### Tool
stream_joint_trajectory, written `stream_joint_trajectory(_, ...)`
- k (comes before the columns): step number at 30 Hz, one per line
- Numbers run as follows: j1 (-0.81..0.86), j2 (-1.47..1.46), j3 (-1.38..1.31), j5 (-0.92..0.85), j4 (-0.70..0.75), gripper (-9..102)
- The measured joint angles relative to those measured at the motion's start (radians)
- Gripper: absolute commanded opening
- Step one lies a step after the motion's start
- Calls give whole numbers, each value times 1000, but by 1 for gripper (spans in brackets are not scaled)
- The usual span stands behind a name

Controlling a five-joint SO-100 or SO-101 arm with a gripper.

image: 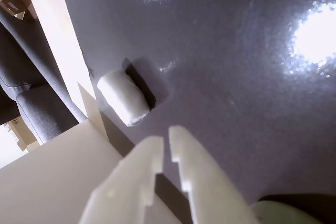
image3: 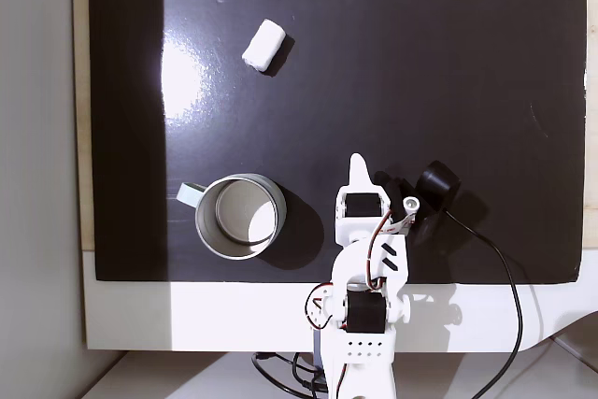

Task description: Grasp a gauze and put it in the cup.

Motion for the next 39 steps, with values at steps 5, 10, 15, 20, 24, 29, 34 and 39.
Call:
stream_joint_trajectory(5,-9,0,0,26,0,0)
stream_joint_trajectory(10,-14,0,0,28,0,0)
stream_joint_trajectory(15,-14,0,0,28,0,0)
stream_joint_trajectory(20,-14,0,0,34,0,0)
stream_joint_trajectory(24,31,0,-9,34,55,0)
stream_joint_trajectory(29,32,-18,-133,29,135,0)
stream_joint_trajectory(34,38,-259,-377,9,143,0)
stream_joint_trajectory(39,12,-612,-681,-75,198,0)
